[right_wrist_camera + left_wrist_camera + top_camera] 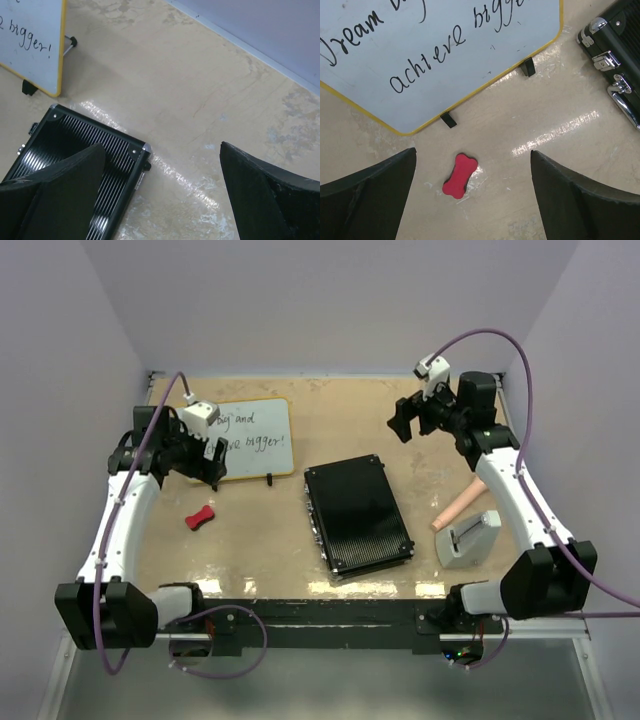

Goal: Erase the whiteboard

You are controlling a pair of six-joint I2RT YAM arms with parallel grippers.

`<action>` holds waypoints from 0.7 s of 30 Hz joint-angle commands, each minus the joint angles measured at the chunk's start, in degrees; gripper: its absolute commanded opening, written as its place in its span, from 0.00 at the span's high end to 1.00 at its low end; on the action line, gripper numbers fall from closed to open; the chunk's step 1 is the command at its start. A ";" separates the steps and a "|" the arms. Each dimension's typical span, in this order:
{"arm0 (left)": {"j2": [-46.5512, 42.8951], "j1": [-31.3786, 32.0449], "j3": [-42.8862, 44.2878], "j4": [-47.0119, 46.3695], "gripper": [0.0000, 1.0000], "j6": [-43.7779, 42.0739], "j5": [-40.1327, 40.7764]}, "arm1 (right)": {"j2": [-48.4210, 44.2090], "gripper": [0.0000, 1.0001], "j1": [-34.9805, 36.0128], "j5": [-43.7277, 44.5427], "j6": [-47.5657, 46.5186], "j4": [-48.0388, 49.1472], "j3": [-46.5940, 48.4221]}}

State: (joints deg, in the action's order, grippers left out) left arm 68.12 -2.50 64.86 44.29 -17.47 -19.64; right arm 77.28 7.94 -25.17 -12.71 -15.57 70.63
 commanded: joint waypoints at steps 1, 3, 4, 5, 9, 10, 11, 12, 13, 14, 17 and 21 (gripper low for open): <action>2.45 -0.05 2.37 2.36 0.00 -3.43 -1.72 | 2.26 0.01 0.32 -1.81 -1.26 -2.87 4.33; 5.25 -0.48 3.95 6.48 0.00 -8.52 -2.85 | 4.36 0.01 0.40 -1.99 -1.35 -5.60 5.56; 5.62 -0.92 3.96 7.12 0.00 -10.28 -2.69 | 4.81 0.01 0.58 -2.08 -1.53 -6.22 5.83; 5.80 -0.93 3.70 7.47 0.00 -13.26 -1.99 | 5.16 0.01 0.67 -1.47 -1.79 -6.83 5.92; 6.06 -3.82 1.94 11.06 0.00 -24.60 -0.57 | 5.95 0.02 0.84 0.03 -2.41 -7.28 5.04; 6.50 -6.35 1.76 12.30 0.00 -27.41 -0.84 | 6.13 0.01 0.93 0.03 -2.58 -7.45 5.04; 6.94 -7.68 1.67 13.53 0.00 -33.01 -1.54 | 6.31 0.01 1.02 -0.06 -2.58 -7.89 5.04; 7.81 -9.17 1.50 16.06 0.00 -35.93 -3.20 | 6.66 0.01 1.02 -0.23 -2.58 -7.89 4.87; 8.08 -11.01 1.15 16.17 0.01 -37.62 -2.95 | 6.92 0.01 1.11 -0.23 -2.24 -7.98 4.78; 8.52 -11.47 0.71 16.26 0.02 -40.94 -2.43 | 7.19 0.01 1.11 -0.23 -2.06 -7.98 4.87; 8.87 -11.56 -1.40 16.79 0.05 -47.36 -1.28 | 7.71 0.01 1.28 0.20 -0.83 -7.02 4.52; 10.63 -11.56 -4.47 13.29 0.08 -48.44 -1.28 | 9.12 0.01 1.90 2.31 4.70 -5.26 4.60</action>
State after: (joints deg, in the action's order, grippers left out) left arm 77.30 -14.06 62.70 58.57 -58.13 -20.18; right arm 85.30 9.15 -24.80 -12.78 -23.07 74.04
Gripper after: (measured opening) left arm 0.934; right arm 0.986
